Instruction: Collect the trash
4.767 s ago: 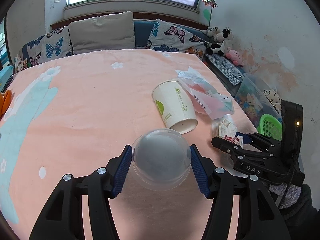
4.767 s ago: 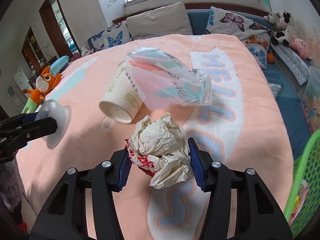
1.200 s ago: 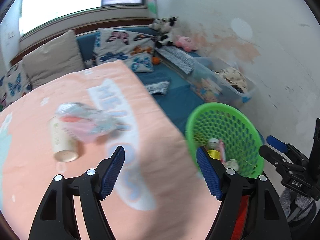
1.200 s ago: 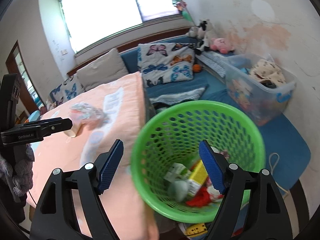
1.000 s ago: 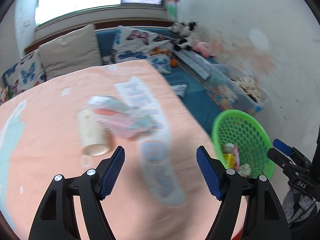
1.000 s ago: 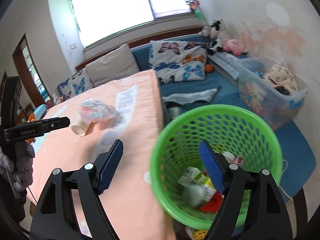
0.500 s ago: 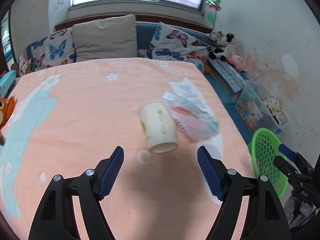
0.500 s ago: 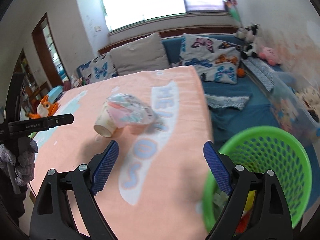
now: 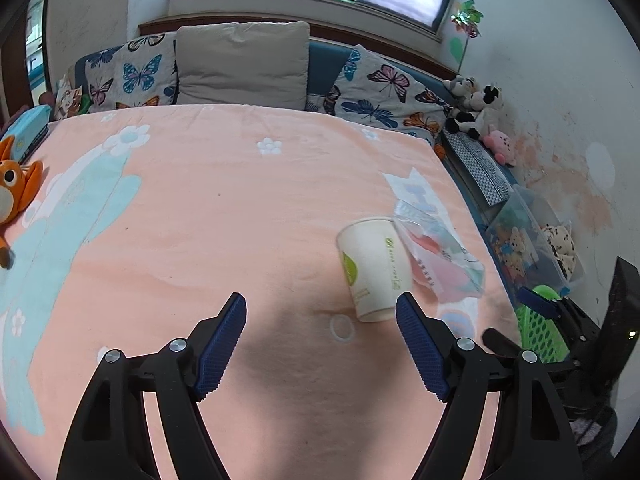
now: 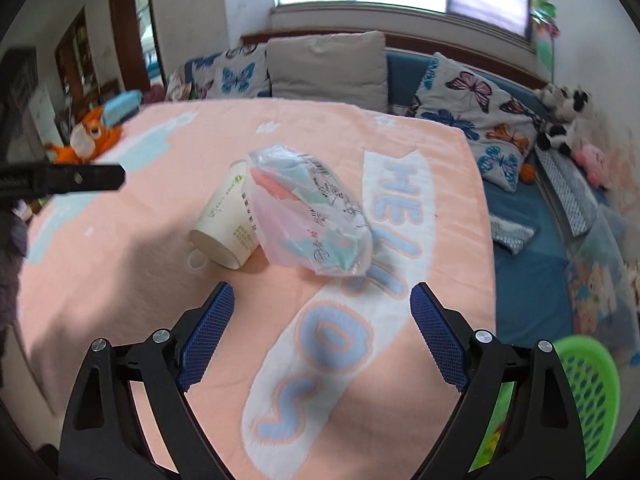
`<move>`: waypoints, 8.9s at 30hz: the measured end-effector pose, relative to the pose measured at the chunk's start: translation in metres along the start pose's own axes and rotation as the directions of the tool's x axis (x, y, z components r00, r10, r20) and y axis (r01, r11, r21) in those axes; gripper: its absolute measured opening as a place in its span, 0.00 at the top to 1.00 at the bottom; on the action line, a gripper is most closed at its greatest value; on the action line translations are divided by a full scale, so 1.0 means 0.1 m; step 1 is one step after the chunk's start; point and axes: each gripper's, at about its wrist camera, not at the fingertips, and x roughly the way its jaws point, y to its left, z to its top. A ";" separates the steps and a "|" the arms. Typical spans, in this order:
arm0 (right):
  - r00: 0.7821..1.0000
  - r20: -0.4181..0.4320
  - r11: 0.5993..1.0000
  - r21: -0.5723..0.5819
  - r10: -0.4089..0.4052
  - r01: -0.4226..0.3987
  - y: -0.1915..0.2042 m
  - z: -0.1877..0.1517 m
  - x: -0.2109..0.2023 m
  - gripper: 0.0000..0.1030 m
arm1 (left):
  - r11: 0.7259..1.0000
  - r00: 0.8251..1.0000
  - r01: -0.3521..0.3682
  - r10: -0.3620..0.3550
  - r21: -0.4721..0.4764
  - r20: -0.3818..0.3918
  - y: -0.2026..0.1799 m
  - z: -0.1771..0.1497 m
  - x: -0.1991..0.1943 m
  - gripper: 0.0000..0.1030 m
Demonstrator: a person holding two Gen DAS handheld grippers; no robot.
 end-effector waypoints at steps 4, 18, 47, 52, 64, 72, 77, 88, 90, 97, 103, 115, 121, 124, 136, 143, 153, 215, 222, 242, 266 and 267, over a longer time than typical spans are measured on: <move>1.000 -0.025 0.999 -0.046 -0.012 0.011 0.04 0.08 0.26 0.13 | 1.000 1.000 -0.007 0.007 0.000 -0.004 0.03 0.04 0.05 0.28; 0.996 -0.072 0.994 -0.102 -0.048 0.040 0.01 0.30 0.88 0.32 | 1.000 1.000 -0.004 0.004 0.002 -0.026 -0.01 0.17 0.29 0.28; 0.996 0.087 0.985 0.172 0.009 -0.024 -0.50 0.05 -0.19 0.49 | 0.993 0.990 0.004 0.012 0.115 -0.138 -0.69 0.31 1.11 0.21; 0.995 0.099 0.981 0.191 0.005 -0.024 -0.51 -0.01 -0.28 0.49 | 0.995 0.988 -0.007 0.022 0.099 -0.153 -0.67 0.30 1.22 0.21; 0.993 0.116 0.972 0.236 -0.034 0.006 -0.61 -0.23 -0.54 0.49 | 0.994 0.988 -0.015 0.031 0.105 -0.154 -0.67 0.26 1.29 0.38; 0.990 0.124 0.957 0.288 -0.062 0.024 -0.70 -0.45 -0.76 0.48 | 0.990 0.994 0.009 0.007 0.142 -0.112 -0.80 0.17 0.99 0.39; 0.988 0.129 0.941 0.336 -0.090 0.042 -0.77 -0.65 -0.94 0.49 | 0.984 0.996 0.042 -0.028 0.172 -0.084 -0.92 0.07 0.70 0.39; 0.980 0.122 0.898 0.430 -0.156 0.090 -0.94 -1.12 -1.30 0.48 | 0.964 0.991 0.125 -0.112 0.233 -0.068 -1.33 -0.23 0.26 0.39; 0.978 0.123 0.889 0.446 -0.170 0.099 -0.98 -1.20 -1.37 0.48 | 0.958 0.990 0.135 -0.121 0.254 -0.068 -1.44 -0.29 0.21 0.39; 0.971 0.117 0.854 0.506 -0.206 0.120 -1.16 -1.48 -1.55 0.47 | 0.941 0.986 0.165 -0.149 0.295 -0.077 -1.76 -0.42 0.11 0.39; 0.968 0.087 0.816 0.558 -0.237 0.150 -1.38 -1.72 -1.62 0.47 | 0.926 0.983 0.184 -0.167 0.331 -0.078 -2.02 -0.49 0.05 0.39; 0.960 0.041 0.760 0.621 -0.278 0.194 -1.68 -1.92 -1.65 0.33 | 0.891 0.975 0.224 -0.200 0.394 -0.101 -2.52 -0.60 0.04 0.39; 0.957 0.042 0.751 0.630 -0.287 0.198 -1.76 -1.98 -1.69 0.28 | 0.873 0.971 0.238 -0.210 0.426 -0.112 -2.71 -0.65 0.06 0.39; 0.955 0.050 0.746 0.637 -0.293 0.195 -1.79 -2.00 -1.74 0.28 | 0.868 0.970 0.243 -0.212 0.433 -0.120 -2.80 -0.68 0.08 0.39; 0.941 0.079 0.744 0.636 -0.328 0.206 -1.72 -2.12 -2.05 0.25 | 0.837 0.954 0.297 -0.238 0.459 -0.182 -3.20 -0.85 0.26 0.39; 0.938 0.099 0.744 0.640 -0.331 0.195 -1.73 -2.13 -2.14 0.24 | 0.828 0.950 0.307 -0.236 0.470 -0.206 -3.32 -0.94 0.36 0.38; 0.938 0.104 0.754 0.627 -0.331 0.196 -1.62 -2.18 -2.16 0.23 | 0.820 0.946 0.316 -0.235 0.477 -0.223 -3.39 -0.98 0.44 0.37; 0.962 0.144 0.887 0.437 -0.231 0.148 0.09 -1.57 -2.10 0.04 | 0.955 0.987 -0.001 -0.047 0.297 0.154 -1.14 -1.30 -1.01 0.07; 0.963 0.152 0.900 0.412 -0.222 0.142 0.21 -1.58 -2.10 0.04 | 0.966 0.976 -0.043 -0.015 0.256 0.219 -0.96 -1.40 -1.19 0.07; 0.961 0.184 0.925 0.359 -0.205 0.129 0.45 -1.57 -2.16 0.04 | 0.966 0.957 -0.116 0.046 0.232 0.288 -0.80 -1.63 -1.42 0.07; 0.965 0.181 0.931 0.344 -0.192 0.121 0.52 -1.54 -2.14 0.04 | 0.965 0.959 -0.130 0.065 0.227 0.275 -0.66 -1.71 -1.41 0.07; 0.965 0.181 0.931 0.344 -0.192 0.121 0.52 -1.54 -2.14 0.04 | 0.965 0.959 -0.130 0.064 0.228 0.275 -0.66 -1.71 -1.41 0.07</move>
